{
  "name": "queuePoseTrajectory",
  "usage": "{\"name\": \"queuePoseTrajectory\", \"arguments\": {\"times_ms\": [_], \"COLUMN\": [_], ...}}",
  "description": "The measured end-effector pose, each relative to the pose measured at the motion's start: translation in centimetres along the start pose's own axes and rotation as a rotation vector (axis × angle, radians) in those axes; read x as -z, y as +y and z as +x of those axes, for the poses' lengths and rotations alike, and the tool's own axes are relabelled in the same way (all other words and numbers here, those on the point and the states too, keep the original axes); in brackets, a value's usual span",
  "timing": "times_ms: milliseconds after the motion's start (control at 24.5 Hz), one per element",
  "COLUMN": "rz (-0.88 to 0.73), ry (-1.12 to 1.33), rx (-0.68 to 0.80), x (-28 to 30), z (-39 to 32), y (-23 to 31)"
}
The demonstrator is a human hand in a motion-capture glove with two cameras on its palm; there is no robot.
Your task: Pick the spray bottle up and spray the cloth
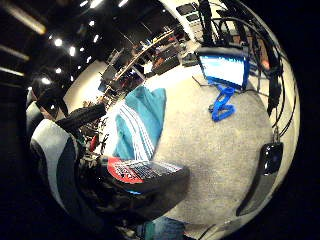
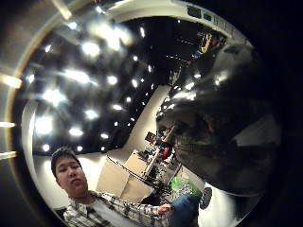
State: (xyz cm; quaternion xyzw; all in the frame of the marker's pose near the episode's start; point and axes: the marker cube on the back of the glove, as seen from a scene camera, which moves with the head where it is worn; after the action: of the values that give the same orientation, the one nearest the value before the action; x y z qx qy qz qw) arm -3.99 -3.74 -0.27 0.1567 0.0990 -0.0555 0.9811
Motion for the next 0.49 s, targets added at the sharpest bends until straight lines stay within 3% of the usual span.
{"name": "queuePoseTrajectory", "arguments": {"times_ms": [489], "rz": [-0.158], "ry": [0.338], "rx": [0.147], "x": [-1.1], "z": [-4.5], "y": [-3.5]}}
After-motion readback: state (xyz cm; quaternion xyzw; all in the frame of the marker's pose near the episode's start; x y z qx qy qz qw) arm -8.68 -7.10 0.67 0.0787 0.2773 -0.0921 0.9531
